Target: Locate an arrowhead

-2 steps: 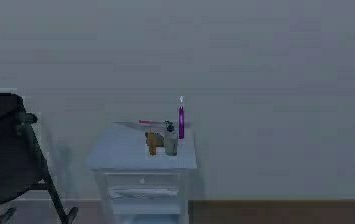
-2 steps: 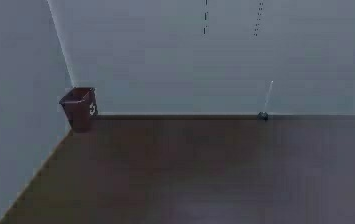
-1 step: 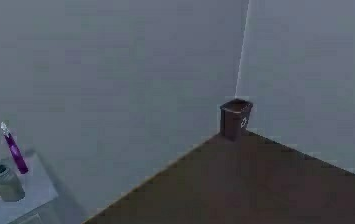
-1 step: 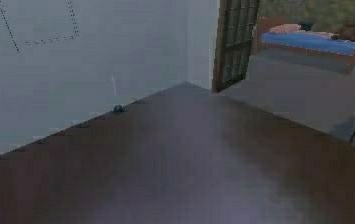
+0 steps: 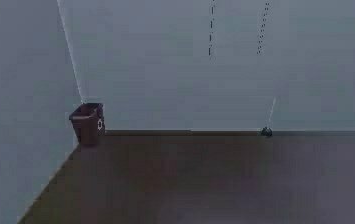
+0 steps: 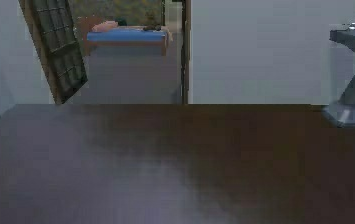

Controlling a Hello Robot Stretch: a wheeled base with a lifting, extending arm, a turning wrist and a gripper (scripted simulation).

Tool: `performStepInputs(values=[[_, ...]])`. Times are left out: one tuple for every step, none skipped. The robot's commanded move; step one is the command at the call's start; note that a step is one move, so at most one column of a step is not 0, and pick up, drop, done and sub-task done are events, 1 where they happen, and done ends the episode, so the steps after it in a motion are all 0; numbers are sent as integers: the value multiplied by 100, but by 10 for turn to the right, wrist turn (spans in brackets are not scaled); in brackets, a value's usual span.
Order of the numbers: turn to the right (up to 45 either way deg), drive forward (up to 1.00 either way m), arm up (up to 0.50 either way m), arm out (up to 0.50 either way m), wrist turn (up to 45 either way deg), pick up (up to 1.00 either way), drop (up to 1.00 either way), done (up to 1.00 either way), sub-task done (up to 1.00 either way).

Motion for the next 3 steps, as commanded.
performStepInputs(values=[[450, 0, 0, 0, 0, 0, 0, 0, 0], [300, 0, 0, 0, 0, 0, 0, 0, 0], [0, 100, 0, 0, 0, 0, 0, 0, 0]])
